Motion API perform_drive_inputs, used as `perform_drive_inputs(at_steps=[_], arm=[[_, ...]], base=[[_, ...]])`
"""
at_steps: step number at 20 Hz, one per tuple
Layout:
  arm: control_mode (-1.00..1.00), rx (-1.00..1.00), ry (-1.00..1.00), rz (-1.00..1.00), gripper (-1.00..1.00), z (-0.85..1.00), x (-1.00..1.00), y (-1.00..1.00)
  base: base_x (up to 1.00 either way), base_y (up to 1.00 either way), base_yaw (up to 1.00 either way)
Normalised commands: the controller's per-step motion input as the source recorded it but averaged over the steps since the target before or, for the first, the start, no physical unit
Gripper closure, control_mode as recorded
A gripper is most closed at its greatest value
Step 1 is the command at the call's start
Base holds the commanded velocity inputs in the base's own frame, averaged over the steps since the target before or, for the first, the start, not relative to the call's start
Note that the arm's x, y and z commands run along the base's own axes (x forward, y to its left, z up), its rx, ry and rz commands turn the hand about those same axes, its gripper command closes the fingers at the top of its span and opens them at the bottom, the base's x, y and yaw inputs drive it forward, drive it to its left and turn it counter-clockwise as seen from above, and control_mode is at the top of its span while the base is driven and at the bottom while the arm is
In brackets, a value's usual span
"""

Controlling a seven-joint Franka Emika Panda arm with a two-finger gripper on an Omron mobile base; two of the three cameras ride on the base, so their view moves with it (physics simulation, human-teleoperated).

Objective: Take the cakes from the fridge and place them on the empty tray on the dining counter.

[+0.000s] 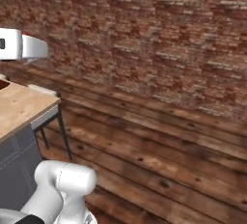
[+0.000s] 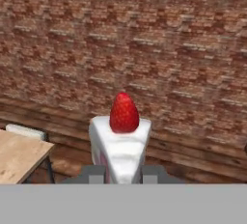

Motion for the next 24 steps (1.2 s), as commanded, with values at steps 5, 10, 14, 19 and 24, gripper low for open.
perform_drive_inputs(at_steps=[5, 10, 14, 19, 24], arm=[[1.00, 0.00, 0.00, 0.00, 1.00, 0.00, 0.00, 0.00], [1.00, 0.00, 0.00, 0.00, 1.00, 0.00, 0.00, 0.00], [1.00, 0.00, 0.00, 0.00, 1.00, 0.00, 0.00, 0.00], [1.00, 0.00, 0.00, 0.00, 1.00, 0.00, 0.00, 0.00], [1.00, 0.00, 0.00, 0.00, 1.00, 0.00, 0.00, 0.00]], base=[[1.00, -0.23, 0.37], [1.00, -0.25, 0.41], [1.00, -0.24, 0.41], [1.00, -0.28, 0.43], [1.00, -0.23, 0.45]])
